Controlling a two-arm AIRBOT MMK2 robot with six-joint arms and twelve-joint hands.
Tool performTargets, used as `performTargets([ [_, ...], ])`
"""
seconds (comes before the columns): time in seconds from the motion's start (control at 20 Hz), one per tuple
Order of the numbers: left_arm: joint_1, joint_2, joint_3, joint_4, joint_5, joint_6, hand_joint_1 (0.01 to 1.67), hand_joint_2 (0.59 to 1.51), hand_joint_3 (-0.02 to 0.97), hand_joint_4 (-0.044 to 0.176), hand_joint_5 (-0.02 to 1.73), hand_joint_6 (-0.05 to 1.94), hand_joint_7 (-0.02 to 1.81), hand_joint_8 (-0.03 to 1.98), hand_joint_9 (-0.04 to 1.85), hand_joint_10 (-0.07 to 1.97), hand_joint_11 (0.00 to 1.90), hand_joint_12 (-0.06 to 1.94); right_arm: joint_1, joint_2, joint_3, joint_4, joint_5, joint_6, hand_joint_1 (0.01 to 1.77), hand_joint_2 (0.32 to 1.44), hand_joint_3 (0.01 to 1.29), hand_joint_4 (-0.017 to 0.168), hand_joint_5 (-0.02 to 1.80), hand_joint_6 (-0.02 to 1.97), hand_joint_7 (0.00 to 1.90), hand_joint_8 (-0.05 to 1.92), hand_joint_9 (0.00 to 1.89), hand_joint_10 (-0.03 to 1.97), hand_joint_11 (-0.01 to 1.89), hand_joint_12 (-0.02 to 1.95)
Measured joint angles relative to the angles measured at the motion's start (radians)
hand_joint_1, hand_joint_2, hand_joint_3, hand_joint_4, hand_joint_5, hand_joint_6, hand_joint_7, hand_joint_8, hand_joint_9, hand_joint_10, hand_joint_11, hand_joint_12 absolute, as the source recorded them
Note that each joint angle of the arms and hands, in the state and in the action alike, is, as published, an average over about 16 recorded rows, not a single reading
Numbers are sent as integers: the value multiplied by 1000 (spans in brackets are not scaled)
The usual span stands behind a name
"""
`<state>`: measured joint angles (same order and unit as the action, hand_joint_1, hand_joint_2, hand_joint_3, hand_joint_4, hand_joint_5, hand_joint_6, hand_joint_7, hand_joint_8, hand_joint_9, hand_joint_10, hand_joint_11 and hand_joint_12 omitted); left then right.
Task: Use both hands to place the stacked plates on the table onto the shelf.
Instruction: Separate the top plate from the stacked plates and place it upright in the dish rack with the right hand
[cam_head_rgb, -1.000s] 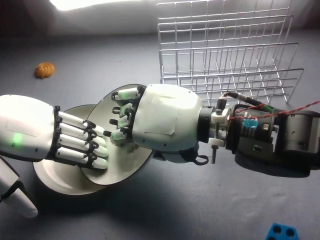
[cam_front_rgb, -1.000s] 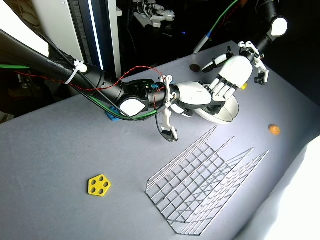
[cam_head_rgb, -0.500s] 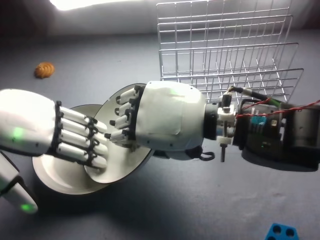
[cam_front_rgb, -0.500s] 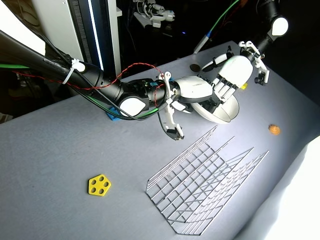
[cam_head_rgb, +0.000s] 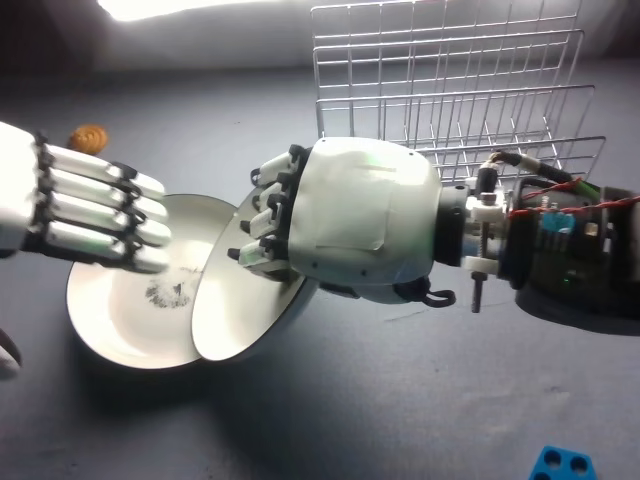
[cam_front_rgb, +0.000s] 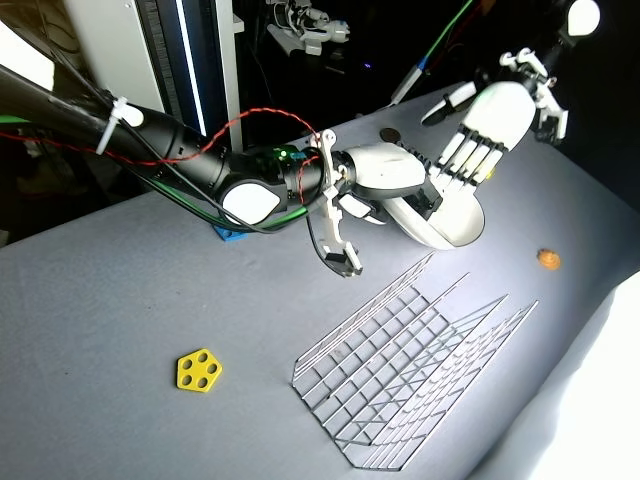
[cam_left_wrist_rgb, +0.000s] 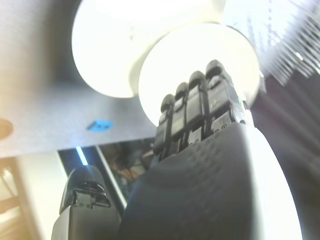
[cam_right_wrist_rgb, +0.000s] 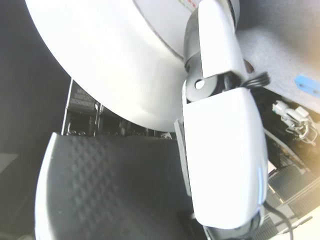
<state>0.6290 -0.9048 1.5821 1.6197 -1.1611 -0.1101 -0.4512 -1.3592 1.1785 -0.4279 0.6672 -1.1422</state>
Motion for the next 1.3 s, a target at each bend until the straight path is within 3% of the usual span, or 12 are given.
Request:
performTargets([
  [0.25, -62, 62, -14, 16, -12, -61, 17, 1080, 21, -1, 81, 13, 82, 1, 69, 8, 26, 44, 42, 63, -80, 22, -20, 7, 1309, 1034, 14, 4, 833, 1054, 948, 900, 937, 1141, 739, 1266],
  [0.5, -107, 97, -1, 33, -20, -120, 16, 1080, 21, -1, 82, 13, 84, 0, 69, 8, 26, 44, 96, 143, -173, 75, -47, 21, 1322, 1035, 14, 4, 842, 1102, 966, 945, 946, 1166, 741, 1268],
  [0.95, -197, 112, 38, 95, -30, -203, 15, 1083, 20, 0, 83, 13, 84, -1, 65, 8, 23, 50, 207, 322, -318, 244, -103, 162, 1328, 1034, 14, 1, 827, 1134, 964, 974, 944, 1178, 738, 1269],
  [1.3, -285, 112, 40, 165, -34, -244, 16, 1080, 20, -1, 83, 13, 81, 0, 61, 9, 19, 47, 272, 428, -362, 456, -141, 304, 1341, 1033, 14, -3, 823, 1138, 964, 986, 949, 1178, 737, 1278],
])
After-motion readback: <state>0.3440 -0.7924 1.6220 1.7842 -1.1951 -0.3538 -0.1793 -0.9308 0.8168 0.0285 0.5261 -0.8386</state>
